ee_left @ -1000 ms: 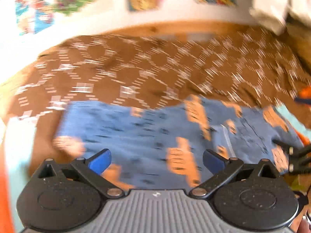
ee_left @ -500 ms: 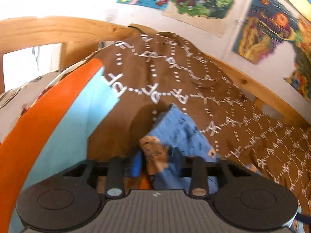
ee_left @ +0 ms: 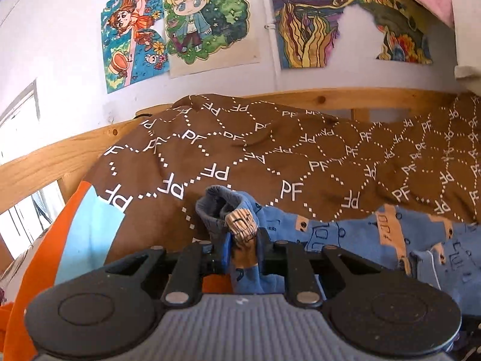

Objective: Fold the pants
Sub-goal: 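Grasp the pants waistband with the left tool and lift it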

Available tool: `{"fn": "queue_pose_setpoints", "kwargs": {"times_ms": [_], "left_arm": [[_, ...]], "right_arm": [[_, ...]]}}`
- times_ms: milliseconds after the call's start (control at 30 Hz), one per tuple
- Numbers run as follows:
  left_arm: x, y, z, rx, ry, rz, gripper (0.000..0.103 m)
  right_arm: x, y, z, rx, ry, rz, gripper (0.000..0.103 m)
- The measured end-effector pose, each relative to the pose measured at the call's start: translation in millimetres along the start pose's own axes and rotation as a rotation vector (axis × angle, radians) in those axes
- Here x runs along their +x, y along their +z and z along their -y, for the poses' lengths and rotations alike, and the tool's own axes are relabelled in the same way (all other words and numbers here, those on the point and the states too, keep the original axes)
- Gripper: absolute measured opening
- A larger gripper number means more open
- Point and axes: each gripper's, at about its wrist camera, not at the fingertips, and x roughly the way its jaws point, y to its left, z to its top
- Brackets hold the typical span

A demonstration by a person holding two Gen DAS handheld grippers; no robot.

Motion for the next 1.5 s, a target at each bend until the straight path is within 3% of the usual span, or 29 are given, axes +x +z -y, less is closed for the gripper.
{"fn": "queue_pose_setpoints", "kwargs": {"times_ms": [100, 167, 200, 233, 367, 433, 500, 567, 600, 633, 733, 833, 933, 1067, 1300, 1500], "left_arm": [[3, 1, -5, -0.036, 0.015, -0.020, 0.023], [6, 0, -13, -0.092, 0.029, -0.047, 0.032], [8, 0, -18, -0.137, 0.030, -0.071, 0.053], [9, -1, -25, -0.183, 0.033, -0.091, 0.065], [20, -4, -50, -0.349, -0.003, -0.145, 0.067], [22, -6, -57, -0.401, -0.049, -0.136, 0.079], [26, -7, -62, -0.442, -0.097, -0.127, 0.082], [31, -7, -68, -0.474, -0.132, -0.123, 0.080], [33, -8, -72, -0.494, -0.148, -0.124, 0.073], [36, -7, -76, -0.513, -0.158, -0.133, 0.059], [42, -10, -89, -0.598, -0.165, -0.165, 0.034], [46, -13, -98, -0.662, -0.183, -0.186, 0.026], [46, -11, -95, -0.633, -0.189, -0.188, 0.019], [37, -4, -90, -0.617, -0.197, -0.160, 0.017], [-2, 41, -48, -0.384, -0.234, -0.043, 0.016], [-34, 66, 25, -0.147, -0.340, 0.011, 0.017]], "right_arm": [[0, 0, 0, 0.000, 0.000, 0.000, 0.102], [0, -1, 0, 0.002, 0.002, 0.001, 0.102], [1, -1, 0, 0.003, 0.003, 0.001, 0.102], [1, -1, 1, 0.005, 0.004, 0.001, 0.102], [1, -1, 1, 0.007, 0.005, 0.002, 0.102], [1, -2, 1, 0.007, 0.005, 0.002, 0.102], [2, -2, 1, 0.008, 0.005, 0.001, 0.102], [2, -2, 1, 0.008, 0.006, 0.001, 0.102], [2, -2, 1, 0.008, 0.006, 0.001, 0.102], [2, -2, 1, 0.007, 0.005, 0.002, 0.102], [2, -2, 1, 0.008, 0.006, 0.002, 0.102], [3, -2, 1, 0.009, 0.007, 0.005, 0.102], [4, -3, 2, 0.012, 0.012, 0.008, 0.102], [1, -1, 2, 0.004, 0.014, 0.021, 0.102], [-31, -7, 1, -0.065, -0.017, 0.146, 0.102], [-50, -12, 21, -0.073, -0.082, 0.190, 0.102]]}}
